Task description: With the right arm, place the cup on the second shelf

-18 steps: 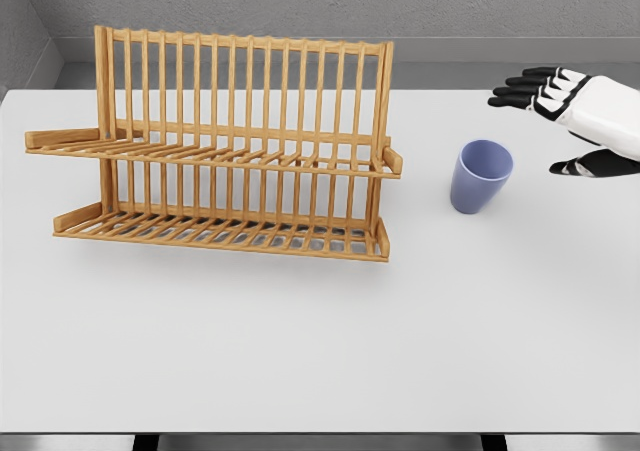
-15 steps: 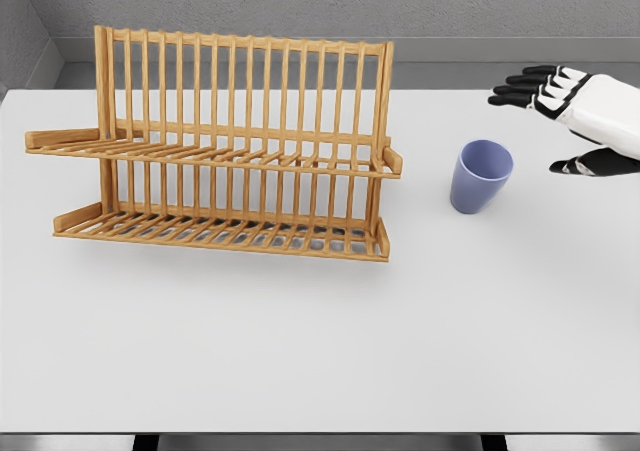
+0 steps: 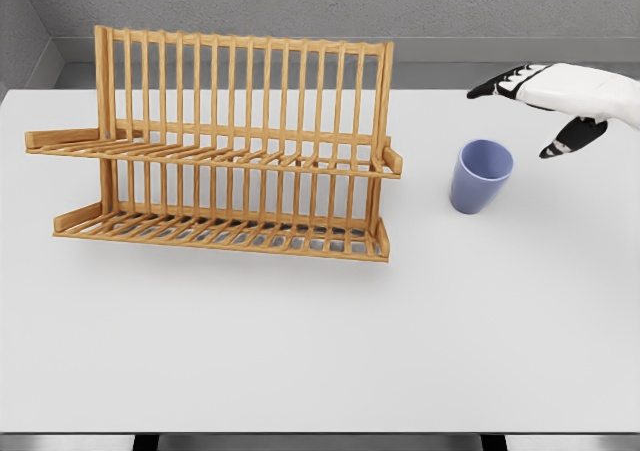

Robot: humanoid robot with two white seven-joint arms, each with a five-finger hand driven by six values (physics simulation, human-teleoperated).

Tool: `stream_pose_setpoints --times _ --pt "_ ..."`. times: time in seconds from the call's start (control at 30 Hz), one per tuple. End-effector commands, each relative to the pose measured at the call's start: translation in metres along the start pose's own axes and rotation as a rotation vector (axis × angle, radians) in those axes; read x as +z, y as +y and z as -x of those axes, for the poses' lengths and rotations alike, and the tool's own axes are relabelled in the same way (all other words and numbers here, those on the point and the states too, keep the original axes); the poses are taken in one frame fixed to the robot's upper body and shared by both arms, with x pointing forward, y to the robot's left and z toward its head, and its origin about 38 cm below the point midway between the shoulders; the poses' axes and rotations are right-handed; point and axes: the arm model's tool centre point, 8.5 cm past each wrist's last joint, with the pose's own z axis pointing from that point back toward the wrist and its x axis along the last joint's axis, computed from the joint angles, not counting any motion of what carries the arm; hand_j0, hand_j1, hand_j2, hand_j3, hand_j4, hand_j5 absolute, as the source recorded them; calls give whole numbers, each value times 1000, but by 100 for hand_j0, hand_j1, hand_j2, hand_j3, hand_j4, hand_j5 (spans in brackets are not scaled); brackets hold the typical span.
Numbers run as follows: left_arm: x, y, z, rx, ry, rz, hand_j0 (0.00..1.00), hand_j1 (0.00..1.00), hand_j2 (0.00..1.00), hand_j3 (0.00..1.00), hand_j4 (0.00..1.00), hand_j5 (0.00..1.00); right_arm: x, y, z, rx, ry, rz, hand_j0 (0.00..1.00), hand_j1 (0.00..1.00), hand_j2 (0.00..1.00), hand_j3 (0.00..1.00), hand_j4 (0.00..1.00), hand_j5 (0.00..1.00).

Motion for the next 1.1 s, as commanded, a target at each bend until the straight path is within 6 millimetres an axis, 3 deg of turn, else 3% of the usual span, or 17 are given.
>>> stream_pose_setpoints --times 0.0,0.13,0.23,0.43,0.8,1.07 --pt "0 0 0 0 0 -1 100 100 100 100 100 100 -15 21 2 -33 -6 -65 100 100 100 100 100 100" --pt "0 0 0 0 0 -1 100 100 100 100 100 100 -10 13 12 -37 25 -52 100 100 100 100 100 100" --pt "0 0 0 0 0 1 100 100 100 100 100 100 -10 19 19 -56 41 -61 100 100 100 100 100 100" --pt "0 0 0 0 0 1 100 100 100 100 100 100 -29 27 9 -71 3 -76 100 100 100 100 100 100" --pt "0 0 0 0 0 -1 100 100 100 100 100 100 -41 37 1 -74 -22 -105 100 100 100 100 100 100" --pt "0 0 0 0 0 -1 100 100 100 100 100 100 -46 50 12 -108 5 -136 100 100 100 100 100 100"
